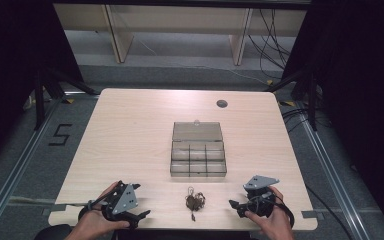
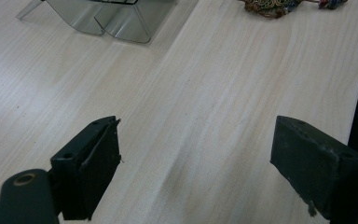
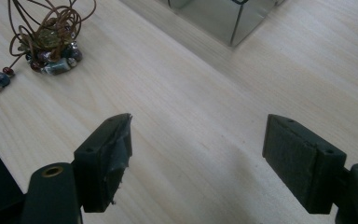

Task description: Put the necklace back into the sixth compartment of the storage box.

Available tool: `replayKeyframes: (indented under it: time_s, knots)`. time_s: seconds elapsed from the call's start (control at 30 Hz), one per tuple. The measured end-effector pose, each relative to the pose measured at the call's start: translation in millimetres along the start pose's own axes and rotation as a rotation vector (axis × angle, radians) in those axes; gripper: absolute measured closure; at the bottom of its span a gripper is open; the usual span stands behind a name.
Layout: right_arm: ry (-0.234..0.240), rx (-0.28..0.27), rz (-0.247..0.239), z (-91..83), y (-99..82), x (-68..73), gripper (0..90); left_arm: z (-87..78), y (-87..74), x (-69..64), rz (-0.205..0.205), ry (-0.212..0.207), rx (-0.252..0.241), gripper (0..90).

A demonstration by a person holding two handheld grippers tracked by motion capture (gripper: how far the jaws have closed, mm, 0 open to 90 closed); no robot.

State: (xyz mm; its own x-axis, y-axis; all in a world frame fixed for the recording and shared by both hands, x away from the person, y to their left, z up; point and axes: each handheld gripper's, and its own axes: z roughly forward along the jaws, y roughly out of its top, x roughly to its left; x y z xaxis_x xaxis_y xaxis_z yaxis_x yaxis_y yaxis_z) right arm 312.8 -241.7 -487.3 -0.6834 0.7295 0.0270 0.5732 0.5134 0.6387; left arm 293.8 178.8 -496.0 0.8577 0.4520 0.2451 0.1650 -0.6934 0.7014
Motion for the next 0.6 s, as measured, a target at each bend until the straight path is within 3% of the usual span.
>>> replayKeyframes:
  time_s: [0.07, 0.13, 0.17, 0.23, 0.3, 0.4, 0.47, 0.6]
  knots:
    - [-0.004, -0.002, 0.004, 0.8, -0.1, 2.1, 23.1, -0.9, 0.4, 0.4, 0.01, 0.0, 0.018, 15.0]
    - [0.004, 0.041, -0.014, 0.3, 0.6, 2.6, 22.3, -0.1, 0.3, -0.2, 0.002, 0.0, 0.001, 15.0]
    - [-0.007, 0.063, 0.014, -0.1, 0.5, 6.3, 22.3, -1.1, 0.6, 0.6, 0.014, 0.0, 0.017, 15.0]
    - [0.0, 0.085, 0.006, -0.6, 1.2, 7.2, 22.3, -0.7, 0.3, 0.1, 0.002, -0.002, 0.01, 15.0]
    - [-0.005, 0.06, 0.006, 2.2, 1.7, 8.4, 22.0, 0.1, -0.1, 0.0, -0.001, 0.0, 0.0, 15.0]
    - [-0.003, 0.068, 0.01, 2.1, 4.4, 12.1, 21.6, -0.5, 0.0, -0.3, 0.003, -0.002, 0.013, 15.0]
    - [-0.004, 0.076, -0.026, 1.7, 7.6, 11.4, 21.7, -0.7, 0.0, -0.1, -0.002, -0.001, 0.01, 15.0]
    - [0.006, 0.096, -0.033, 1.3, 15.2, 14.8, 21.4, -0.6, -0.2, 0.1, -0.002, 0.0, 0.013, 15.0]
